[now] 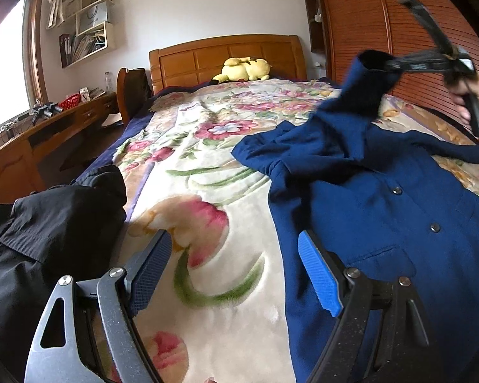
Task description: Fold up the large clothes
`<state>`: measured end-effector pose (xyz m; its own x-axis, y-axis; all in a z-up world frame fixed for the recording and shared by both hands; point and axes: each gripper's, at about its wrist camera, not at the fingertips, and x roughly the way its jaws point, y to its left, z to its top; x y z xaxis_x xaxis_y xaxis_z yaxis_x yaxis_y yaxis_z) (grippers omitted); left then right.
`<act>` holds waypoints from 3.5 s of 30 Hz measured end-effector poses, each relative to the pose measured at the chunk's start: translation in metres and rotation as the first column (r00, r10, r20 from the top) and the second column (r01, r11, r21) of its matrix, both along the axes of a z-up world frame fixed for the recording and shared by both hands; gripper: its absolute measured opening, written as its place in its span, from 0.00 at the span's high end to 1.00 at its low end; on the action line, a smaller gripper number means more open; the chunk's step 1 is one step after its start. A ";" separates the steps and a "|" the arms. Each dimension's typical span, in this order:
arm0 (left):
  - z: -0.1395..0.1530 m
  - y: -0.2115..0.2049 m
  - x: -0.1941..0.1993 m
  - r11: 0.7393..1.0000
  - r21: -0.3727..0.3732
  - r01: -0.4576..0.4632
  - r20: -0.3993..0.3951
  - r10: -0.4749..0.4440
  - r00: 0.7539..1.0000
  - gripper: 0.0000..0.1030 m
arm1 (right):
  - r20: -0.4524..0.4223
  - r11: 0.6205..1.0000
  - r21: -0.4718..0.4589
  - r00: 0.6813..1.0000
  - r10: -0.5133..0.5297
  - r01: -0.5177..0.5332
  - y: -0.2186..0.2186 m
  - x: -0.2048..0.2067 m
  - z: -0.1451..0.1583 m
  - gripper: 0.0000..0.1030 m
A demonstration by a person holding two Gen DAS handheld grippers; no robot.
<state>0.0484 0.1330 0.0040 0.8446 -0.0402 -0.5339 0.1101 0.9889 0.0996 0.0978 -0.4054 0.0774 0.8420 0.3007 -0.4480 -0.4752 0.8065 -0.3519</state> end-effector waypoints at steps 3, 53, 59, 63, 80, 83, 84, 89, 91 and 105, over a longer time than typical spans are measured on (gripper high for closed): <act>0.000 -0.001 -0.002 1.000 0.005 0.005 0.004 -0.005 1.000 0.20 | -0.047 0.995 0.090 0.998 -0.036 0.040 -0.049 -0.006 -0.005 0.91; -0.006 -0.023 0.002 0.999 0.022 0.024 -0.007 -0.024 1.000 0.20 | -0.193 0.912 0.029 0.897 -0.397 0.410 -0.151 0.073 -0.112 0.44; -0.007 -0.035 0.010 0.999 0.017 0.052 -0.021 -0.052 0.998 0.20 | -0.249 0.965 0.136 0.951 -0.185 0.223 -0.146 0.047 -0.134 0.44; -0.003 -0.039 0.029 0.999 -0.001 0.049 -0.052 -0.049 0.997 0.20 | -0.240 0.978 0.087 0.957 -0.165 0.190 -0.137 0.045 -0.157 0.44; -0.002 -0.079 0.149 0.986 0.130 0.107 -0.193 -0.080 0.978 0.20 | -0.164 0.987 0.091 0.980 -0.114 0.130 -0.124 0.007 -0.164 0.44; -0.016 -0.074 0.161 0.989 0.101 0.108 -0.226 -0.083 0.971 0.20 | -0.163 0.988 0.099 0.981 -0.104 0.121 -0.126 0.007 -0.164 0.44; -0.020 -0.074 0.165 0.990 0.077 0.118 -0.244 -0.096 0.965 0.26 | -0.165 0.987 0.104 0.981 -0.102 0.120 -0.126 0.006 -0.164 0.44; -0.035 -0.071 0.171 0.993 0.024 0.118 -0.280 -0.107 0.954 0.45 | -0.180 0.982 0.143 0.979 -0.095 0.122 -0.133 0.007 -0.160 0.44; -0.039 -0.071 0.173 0.993 0.022 0.119 -0.289 -0.108 0.951 0.52 | -0.188 0.980 0.155 0.977 -0.096 0.126 -0.134 0.007 -0.160 0.44; -0.023 -0.050 0.143 0.997 0.012 0.078 -0.205 -0.074 0.976 0.94 | -0.157 0.977 0.179 0.983 -0.091 0.119 -0.133 -0.002 -0.157 0.44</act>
<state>0.1912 0.0830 -0.0190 0.7121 -0.0875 -0.6966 0.2051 0.9748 0.0872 0.0958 -0.5386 -0.0800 0.8024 0.3043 -0.5133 -0.4195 0.8995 -0.1225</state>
